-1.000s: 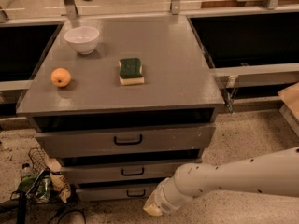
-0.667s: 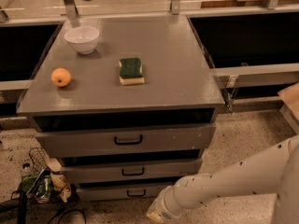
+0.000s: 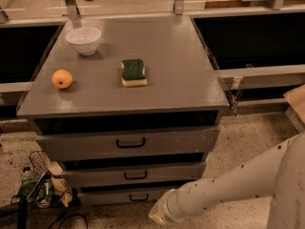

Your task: Open bottom drawer

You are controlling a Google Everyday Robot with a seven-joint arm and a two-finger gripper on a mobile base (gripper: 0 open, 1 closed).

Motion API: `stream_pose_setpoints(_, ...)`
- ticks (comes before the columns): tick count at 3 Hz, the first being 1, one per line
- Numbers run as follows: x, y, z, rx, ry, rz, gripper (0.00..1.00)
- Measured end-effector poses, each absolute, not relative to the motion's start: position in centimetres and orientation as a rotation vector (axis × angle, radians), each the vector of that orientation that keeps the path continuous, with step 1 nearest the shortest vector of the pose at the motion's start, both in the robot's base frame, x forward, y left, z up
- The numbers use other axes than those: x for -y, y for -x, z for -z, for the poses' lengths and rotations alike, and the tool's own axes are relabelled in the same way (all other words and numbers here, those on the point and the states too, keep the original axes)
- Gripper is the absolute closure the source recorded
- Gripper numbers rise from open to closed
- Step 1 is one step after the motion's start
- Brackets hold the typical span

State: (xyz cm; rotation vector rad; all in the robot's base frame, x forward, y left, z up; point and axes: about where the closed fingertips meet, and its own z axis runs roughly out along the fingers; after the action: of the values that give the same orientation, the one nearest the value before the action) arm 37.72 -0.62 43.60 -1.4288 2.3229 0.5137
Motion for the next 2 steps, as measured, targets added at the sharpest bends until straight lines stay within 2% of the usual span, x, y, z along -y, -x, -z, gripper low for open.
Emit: stream_pose_setpoints(2,0.0,-39.0,-41.5,-2.292,1.313,-0.537,1.00)
